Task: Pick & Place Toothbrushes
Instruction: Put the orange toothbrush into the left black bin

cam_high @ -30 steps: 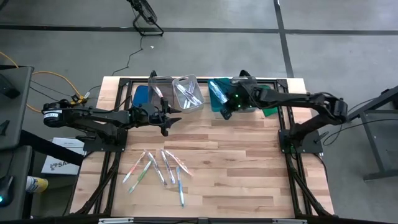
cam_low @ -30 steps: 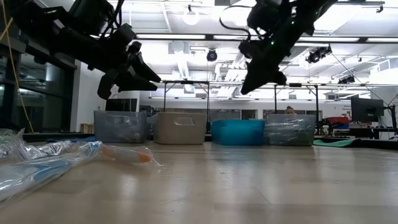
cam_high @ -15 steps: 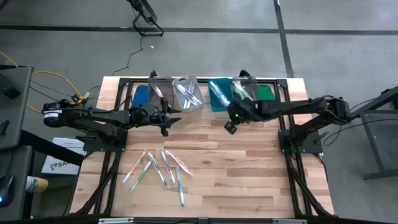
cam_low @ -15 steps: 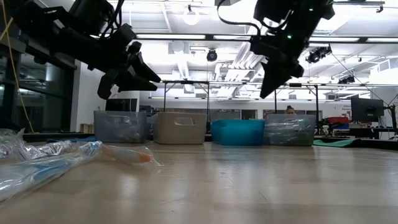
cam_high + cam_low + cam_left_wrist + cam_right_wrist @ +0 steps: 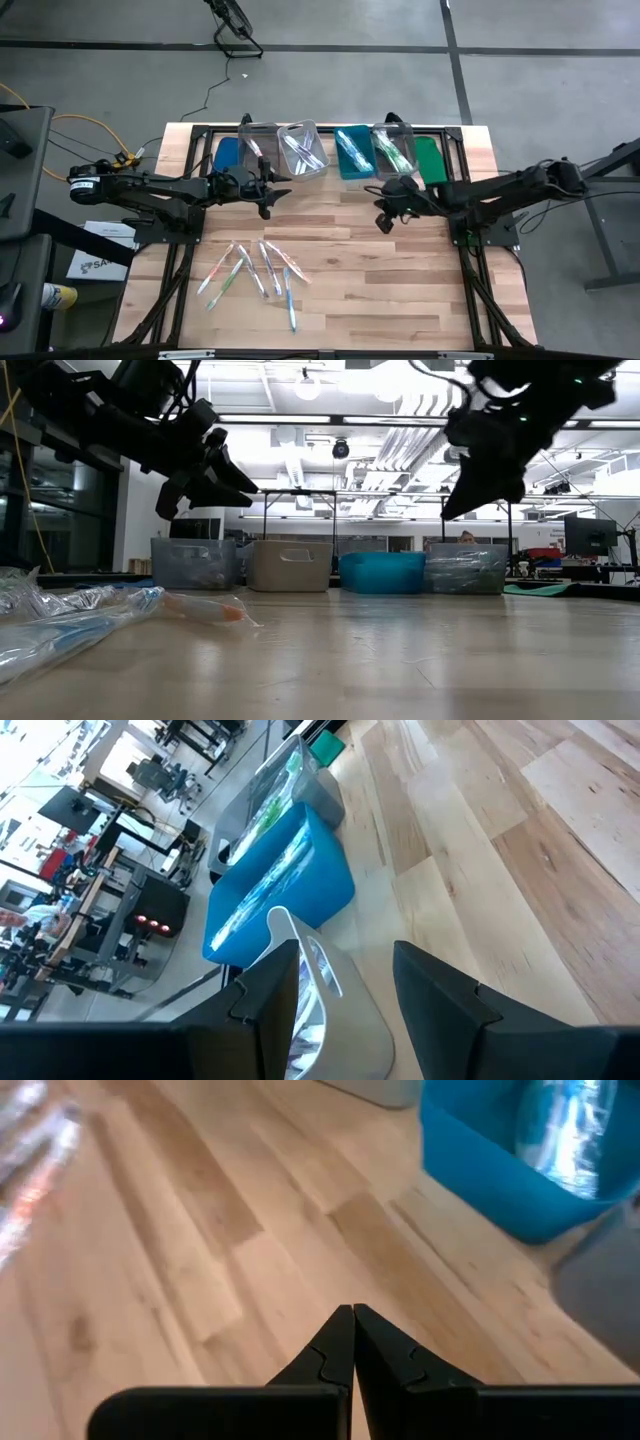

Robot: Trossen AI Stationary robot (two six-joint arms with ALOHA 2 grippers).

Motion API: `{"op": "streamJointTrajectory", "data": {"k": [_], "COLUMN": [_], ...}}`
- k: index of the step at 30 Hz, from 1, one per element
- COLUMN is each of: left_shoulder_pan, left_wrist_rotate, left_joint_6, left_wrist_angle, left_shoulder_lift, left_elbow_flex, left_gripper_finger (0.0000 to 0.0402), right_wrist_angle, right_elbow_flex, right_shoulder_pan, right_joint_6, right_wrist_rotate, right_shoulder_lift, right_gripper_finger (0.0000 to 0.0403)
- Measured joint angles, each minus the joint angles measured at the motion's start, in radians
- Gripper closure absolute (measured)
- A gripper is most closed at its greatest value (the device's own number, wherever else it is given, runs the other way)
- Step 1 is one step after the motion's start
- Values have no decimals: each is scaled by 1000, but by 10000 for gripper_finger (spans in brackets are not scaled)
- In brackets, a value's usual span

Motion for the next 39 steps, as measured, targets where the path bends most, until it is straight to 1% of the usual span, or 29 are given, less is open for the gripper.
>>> {"op": "streamJointTrajectory", "data": {"k": [6, 11, 17, 20, 23, 26, 29, 32, 35, 37, 39], "left_shoulder_pan": [0, 0, 0, 0, -8, -20, -40, -64, -88, -104, -120], "left_wrist_rotate": [0, 0, 0, 0, -3, -2, -3, -16, -78, -109, -115], "left_joint_6": [-18, -26, -86, -143, -197, -225, -269, -330, -450, -569, -687], "left_wrist_angle": [1, -4, -54, -108, -247, -410, -574, -743, -935, -1024, -1095], "left_shoulder_lift": [0, 0, -1, -18, -53, -92, -117, -124, -122, -122, -122], "left_elbow_flex": [0, 0, 0, 2, 36, 100, 166, 236, 297, 320, 325], "left_gripper_finger": [243, 243, 243, 243, 243, 243, 243, 243, 243, 243, 243], "right_wrist_angle": [152, 287, 471, 541, 563, 568, 568, 564, 568, 568, 568], "right_elbow_flex": [-146, -235, -300, -318, -323, -323, -323, -323, -323, -323, -323], "right_shoulder_pan": [43, 69, 94, 94, 94, 94, 94, 94, 94, 94, 94], "right_joint_6": [4, 0, -107, -156, -192, -215, -215, -215, -215, -211, -211], "right_wrist_rotate": [0, 0, -2, -33, -80, -106, -117, -119, -138, -142, -143], "right_shoulder_lift": [-87, -113, -112, -113, -112, -112, -112, -112, -112, -112, -112], "right_gripper_finger": [401, 401, 400, 388, 358, 320, 285, 261, 247, 243, 241]}}
